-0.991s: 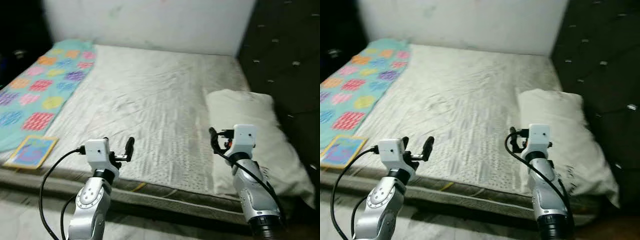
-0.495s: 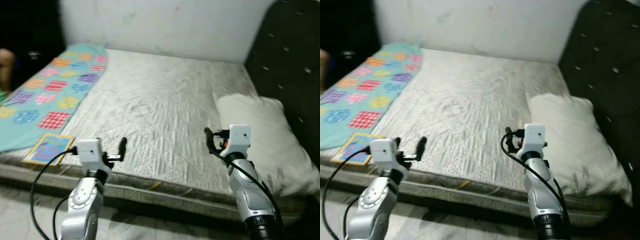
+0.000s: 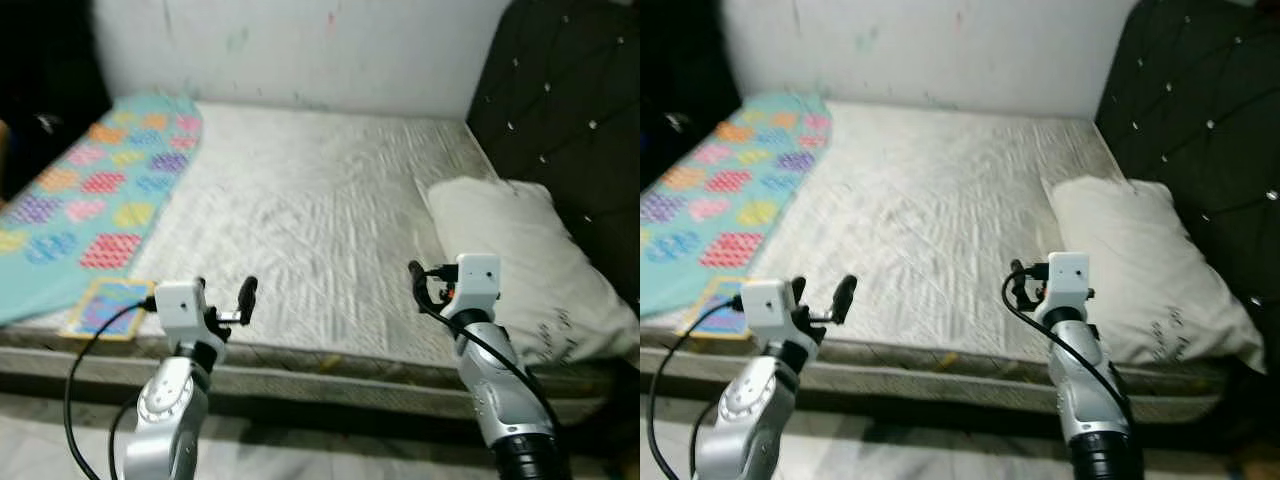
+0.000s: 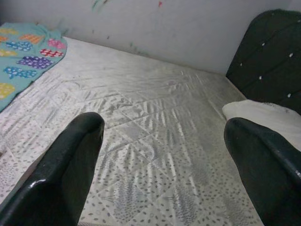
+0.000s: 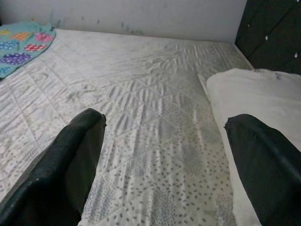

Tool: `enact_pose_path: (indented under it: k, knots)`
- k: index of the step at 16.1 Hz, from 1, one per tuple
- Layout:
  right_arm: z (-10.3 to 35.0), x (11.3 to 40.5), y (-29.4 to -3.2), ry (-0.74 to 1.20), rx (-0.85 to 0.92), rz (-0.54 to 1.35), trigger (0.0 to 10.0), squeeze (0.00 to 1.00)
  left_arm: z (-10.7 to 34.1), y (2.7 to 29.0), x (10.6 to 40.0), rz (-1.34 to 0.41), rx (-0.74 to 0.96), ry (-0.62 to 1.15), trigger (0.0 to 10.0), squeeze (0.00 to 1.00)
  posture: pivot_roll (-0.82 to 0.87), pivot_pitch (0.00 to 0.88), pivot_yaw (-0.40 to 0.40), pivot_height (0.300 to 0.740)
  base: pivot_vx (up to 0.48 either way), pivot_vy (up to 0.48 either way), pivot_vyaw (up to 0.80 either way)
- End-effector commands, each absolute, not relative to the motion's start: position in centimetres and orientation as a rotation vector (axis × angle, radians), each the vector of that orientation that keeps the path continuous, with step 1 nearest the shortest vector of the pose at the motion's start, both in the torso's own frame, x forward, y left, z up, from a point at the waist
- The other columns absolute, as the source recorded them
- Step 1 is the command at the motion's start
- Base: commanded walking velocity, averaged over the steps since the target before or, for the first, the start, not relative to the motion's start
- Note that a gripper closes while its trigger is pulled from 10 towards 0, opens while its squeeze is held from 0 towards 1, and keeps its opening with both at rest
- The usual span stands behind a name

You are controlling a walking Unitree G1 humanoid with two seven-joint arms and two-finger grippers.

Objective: Clean up the room

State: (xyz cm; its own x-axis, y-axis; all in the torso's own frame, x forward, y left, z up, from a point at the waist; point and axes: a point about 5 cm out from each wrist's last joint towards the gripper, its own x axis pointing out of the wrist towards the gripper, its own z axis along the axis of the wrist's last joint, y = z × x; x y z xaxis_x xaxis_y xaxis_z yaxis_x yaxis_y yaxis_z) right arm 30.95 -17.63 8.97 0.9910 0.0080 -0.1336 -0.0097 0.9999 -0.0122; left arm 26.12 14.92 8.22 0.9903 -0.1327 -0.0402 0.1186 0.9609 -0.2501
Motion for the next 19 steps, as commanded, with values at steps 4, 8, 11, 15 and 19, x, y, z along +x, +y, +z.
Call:
enact_pose_path:
  k: [4,8,11,15,19]
  knots:
    - [9.42,31.08,-18.09,0.120,-0.024,0.001,10.0,0.00,8.89,14.18,26.20,-0.166,-0.259,0.030,10.0,0.00,-0.06,0.000,-0.010,0.740,0.370,0.000,0.00]
    - [9.35,31.07,-18.12,0.124,-0.027,0.000,10.0,0.00,8.88,14.19,26.18,-0.169,-0.260,0.031,10.0,0.00,-0.06,0.000,-0.010,0.740,0.375,0.000,0.00]
    - [9.33,31.07,-18.12,0.124,-0.027,0.000,10.0,0.00,8.69,14.33,26.22,-0.150,-0.248,0.046,10.0,0.00,-0.06,0.000,-0.010,0.740,0.221,0.000,0.00]
    - [9.26,31.15,-18.10,0.127,-0.027,0.001,10.0,0.00,8.36,14.62,26.32,-0.122,-0.258,0.065,10.0,0.00,-0.05,0.000,-0.013,0.740,0.000,0.000,0.00]
    - [9.28,31.25,-18.19,0.126,-0.029,0.000,10.0,0.00,8.37,14.54,26.38,-0.124,-0.256,0.066,10.0,0.00,-0.05,0.000,-0.013,0.740,0.000,0.360,0.00]
